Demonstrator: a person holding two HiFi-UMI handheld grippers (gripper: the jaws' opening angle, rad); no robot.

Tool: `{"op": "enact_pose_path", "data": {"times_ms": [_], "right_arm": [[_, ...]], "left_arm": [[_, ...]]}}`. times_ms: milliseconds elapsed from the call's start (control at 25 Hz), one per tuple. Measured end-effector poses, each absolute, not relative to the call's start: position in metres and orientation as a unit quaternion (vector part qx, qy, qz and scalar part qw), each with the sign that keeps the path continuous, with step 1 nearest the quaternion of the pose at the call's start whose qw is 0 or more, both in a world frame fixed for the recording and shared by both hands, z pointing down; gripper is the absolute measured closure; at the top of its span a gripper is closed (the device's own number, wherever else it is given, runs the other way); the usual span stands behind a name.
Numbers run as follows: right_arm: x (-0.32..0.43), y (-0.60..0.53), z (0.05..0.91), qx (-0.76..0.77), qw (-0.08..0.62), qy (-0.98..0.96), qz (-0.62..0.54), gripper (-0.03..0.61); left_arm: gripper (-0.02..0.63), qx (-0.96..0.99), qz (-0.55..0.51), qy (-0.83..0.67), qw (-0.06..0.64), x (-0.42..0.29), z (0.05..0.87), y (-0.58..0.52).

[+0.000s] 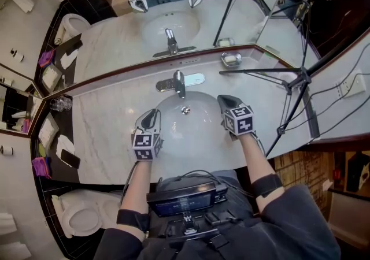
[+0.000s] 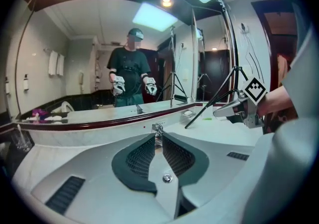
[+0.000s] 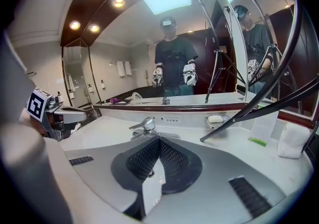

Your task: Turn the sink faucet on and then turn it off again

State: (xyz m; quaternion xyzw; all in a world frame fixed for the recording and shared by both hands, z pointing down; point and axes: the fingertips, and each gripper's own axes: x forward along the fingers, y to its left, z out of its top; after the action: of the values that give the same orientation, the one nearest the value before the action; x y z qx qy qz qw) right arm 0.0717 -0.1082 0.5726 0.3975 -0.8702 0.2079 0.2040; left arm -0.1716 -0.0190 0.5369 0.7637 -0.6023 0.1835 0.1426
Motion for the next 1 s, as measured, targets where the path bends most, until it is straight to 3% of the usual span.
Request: {"op": "enact_pose_path", "data": {"times_ms": [480, 720, 1000], "right_arm": [[0.073, -0.116, 0.587, 0.405, 0.207, -0.862, 0.223, 0.56], [0.077, -0.119, 0.595, 0.412, 0.212, -0.856, 0.231, 0.56], [0.085, -0.12, 0.613, 0.416, 0.22, -0.848, 0.245, 0.56]], "left_arm": [[0.398, 0.786, 0.41, -0.463, -0.015, -0.124, 0.599, -0.083], [0.394, 0.762, 0.487, -0.414, -0.106, -0.113, 0.615, -0.116], [0.396, 0.753, 0.527, -0.369, -0.138, -0.101, 0.64, -0.142]]}}
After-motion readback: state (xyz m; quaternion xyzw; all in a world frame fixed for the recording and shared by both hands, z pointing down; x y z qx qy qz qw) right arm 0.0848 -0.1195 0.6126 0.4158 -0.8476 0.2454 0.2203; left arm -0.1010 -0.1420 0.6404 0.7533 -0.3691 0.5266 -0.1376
